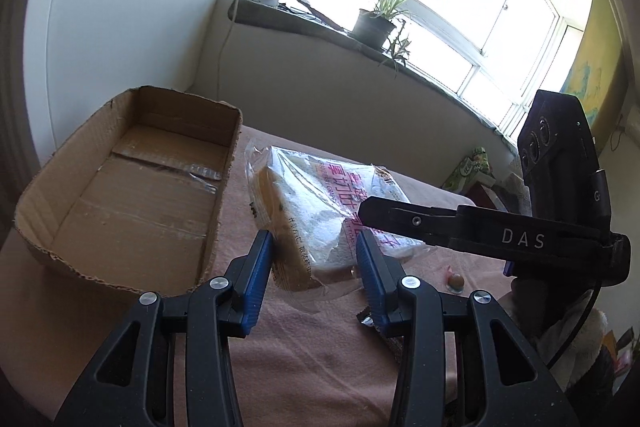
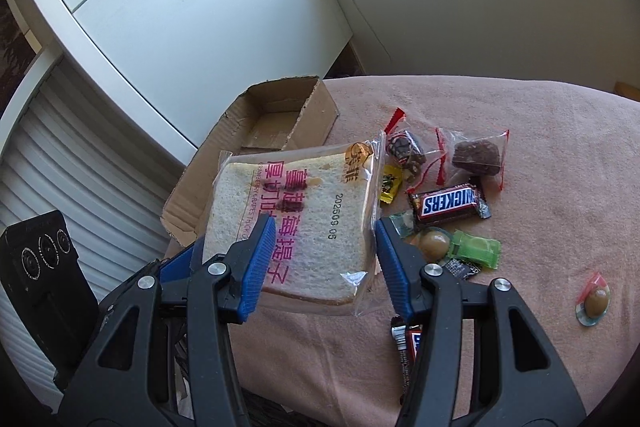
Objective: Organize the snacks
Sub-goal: 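Carry the bread loaf with the right tool into the cardboard box and release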
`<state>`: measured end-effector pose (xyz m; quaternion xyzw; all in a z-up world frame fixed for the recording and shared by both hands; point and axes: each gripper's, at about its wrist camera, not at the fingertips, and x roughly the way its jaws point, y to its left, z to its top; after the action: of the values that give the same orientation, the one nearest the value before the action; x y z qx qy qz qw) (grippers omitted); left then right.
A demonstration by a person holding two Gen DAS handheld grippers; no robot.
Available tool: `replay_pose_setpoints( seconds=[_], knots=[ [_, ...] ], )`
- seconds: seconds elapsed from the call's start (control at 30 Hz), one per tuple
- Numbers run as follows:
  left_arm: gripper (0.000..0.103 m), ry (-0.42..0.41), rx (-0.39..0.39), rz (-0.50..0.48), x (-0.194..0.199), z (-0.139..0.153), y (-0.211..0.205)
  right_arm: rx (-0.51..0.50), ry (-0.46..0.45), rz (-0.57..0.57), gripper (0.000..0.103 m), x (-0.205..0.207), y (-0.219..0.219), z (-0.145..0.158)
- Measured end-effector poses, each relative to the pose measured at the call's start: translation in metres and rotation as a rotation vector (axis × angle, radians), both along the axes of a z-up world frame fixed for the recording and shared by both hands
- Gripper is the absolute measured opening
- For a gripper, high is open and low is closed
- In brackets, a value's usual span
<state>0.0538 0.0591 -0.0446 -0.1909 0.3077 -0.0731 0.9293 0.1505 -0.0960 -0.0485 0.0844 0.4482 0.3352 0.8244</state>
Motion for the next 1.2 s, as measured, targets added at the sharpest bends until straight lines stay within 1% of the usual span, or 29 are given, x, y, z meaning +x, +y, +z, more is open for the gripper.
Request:
replay_pose_setpoints(
  seconds=[0.3,0.63,0.93,1.2],
  knots=[
    [0.041,-0.014,0.000,0.107,-0.012,-0.001,0.051,-0.017,-0.026,0.095,0.054,-0.005,0.064,0.005],
    [0.041,0.004,0.014,0.197,-0.013,-0.008,0.093,-0.035,-0.015,0.171,0.054,-0.002,0.127,-0.009],
    [0.041,0.030,0.019,0.236,-0.009,-0.021,0.118,-0.042,0.022,0.196,0.054,0.007,0.159,-0.023],
    [0.041,0.044,0.027,0.256,-0.011,-0.025,0.126,-0.047,0.041,0.209,0.054,0.009,0.171,-0.033]
  ],
)
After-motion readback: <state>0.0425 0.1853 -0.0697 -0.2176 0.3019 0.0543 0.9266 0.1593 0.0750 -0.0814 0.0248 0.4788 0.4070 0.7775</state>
